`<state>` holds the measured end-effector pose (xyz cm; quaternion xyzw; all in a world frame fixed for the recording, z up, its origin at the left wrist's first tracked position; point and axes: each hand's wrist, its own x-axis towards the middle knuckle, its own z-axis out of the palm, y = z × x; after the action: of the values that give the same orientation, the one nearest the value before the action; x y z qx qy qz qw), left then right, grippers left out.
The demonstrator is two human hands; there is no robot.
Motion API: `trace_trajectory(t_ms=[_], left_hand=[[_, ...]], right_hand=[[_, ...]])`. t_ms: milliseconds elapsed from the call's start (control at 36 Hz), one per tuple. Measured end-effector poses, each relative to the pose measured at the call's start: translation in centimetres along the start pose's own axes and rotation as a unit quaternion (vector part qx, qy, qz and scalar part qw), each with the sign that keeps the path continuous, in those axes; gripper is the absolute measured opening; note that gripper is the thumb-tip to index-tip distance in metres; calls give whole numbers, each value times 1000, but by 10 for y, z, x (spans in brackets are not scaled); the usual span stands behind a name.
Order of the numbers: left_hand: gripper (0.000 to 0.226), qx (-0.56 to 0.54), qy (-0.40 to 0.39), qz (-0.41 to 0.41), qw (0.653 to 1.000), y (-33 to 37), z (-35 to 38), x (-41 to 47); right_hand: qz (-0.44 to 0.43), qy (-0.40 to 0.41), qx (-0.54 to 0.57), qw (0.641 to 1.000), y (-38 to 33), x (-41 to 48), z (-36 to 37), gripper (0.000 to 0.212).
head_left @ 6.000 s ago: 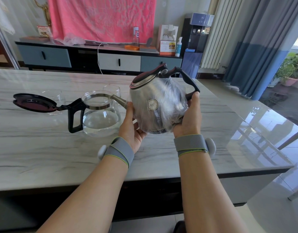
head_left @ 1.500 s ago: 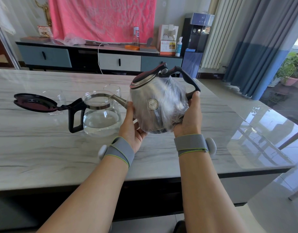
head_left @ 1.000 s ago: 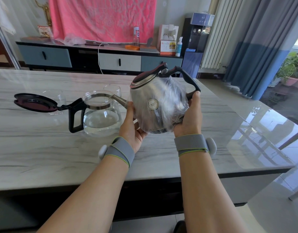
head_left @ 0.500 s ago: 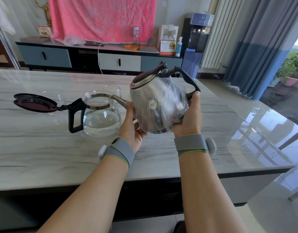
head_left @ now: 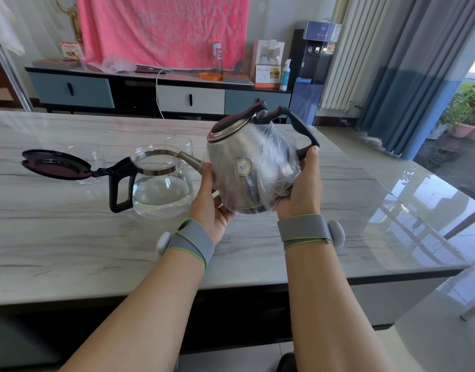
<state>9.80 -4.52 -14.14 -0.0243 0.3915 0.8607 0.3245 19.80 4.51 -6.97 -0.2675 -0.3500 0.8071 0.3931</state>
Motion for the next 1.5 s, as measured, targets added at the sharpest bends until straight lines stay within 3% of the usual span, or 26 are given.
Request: trace_trajectory(t_ms=[472, 639, 1000, 1500], left_hand=[[62, -2, 2, -1, 1000, 1, 2, -1], [74, -1, -1, -2, 1000, 1, 2, -2], [57, 2, 7, -3, 1000, 1, 2, 1], [62, 4, 1, 0, 1000, 1, 1, 1]], right_hand=[[0, -1, -1, 1000, 1, 1, 0, 39], [-1, -1, -3, 1000, 1, 1, 0, 40], [0, -4, -3, 1000, 2, 2, -1, 41], [-2, -9, -2, 1000, 2, 2, -2, 38]])
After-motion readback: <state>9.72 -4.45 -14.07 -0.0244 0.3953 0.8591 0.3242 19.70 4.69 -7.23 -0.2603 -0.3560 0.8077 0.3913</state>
